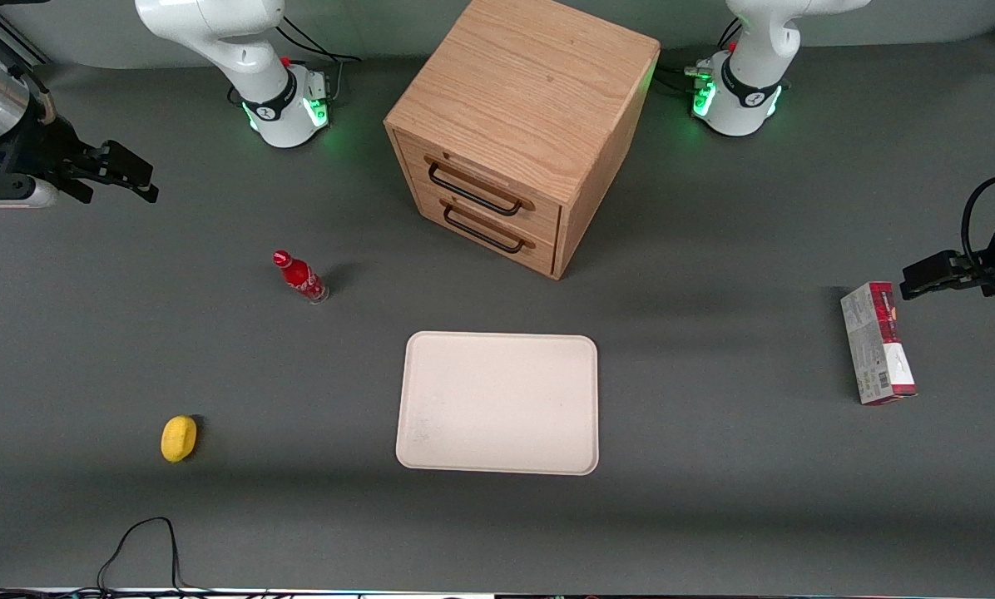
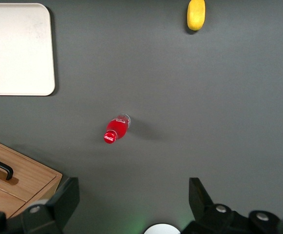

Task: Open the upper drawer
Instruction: 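Move the right gripper to the upper drawer's black handle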

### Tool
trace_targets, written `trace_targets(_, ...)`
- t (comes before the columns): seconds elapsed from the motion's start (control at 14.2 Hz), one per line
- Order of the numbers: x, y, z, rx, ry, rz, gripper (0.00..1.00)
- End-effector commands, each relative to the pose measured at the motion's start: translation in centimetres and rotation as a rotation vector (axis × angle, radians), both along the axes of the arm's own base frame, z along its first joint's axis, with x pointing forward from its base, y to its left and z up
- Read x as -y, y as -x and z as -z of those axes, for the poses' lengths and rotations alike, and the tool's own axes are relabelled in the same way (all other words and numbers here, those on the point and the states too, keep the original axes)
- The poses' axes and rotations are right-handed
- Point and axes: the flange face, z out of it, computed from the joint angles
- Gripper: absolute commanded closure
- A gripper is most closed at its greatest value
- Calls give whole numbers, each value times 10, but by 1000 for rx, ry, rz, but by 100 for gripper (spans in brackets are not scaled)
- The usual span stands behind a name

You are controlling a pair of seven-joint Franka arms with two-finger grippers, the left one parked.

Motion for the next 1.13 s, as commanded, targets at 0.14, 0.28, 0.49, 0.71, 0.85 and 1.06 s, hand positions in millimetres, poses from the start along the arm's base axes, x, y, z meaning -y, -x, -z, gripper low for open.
trace_targets(0.14,-2,-14,2,-28,-17,-25,0)
trace_targets(0.28,-27,-32,6,-25,-12,-74,0)
trace_targets(0.49,-103,-41,10,-29,-17,-236,0)
trace_targets(0.71,-185,-30,2,-9,-31,-490,0)
trace_targets(0.85,-245,-20,-1,-2,-62,-616,0)
trace_targets(1.06,-303,3,5,-83,-169,-783,0)
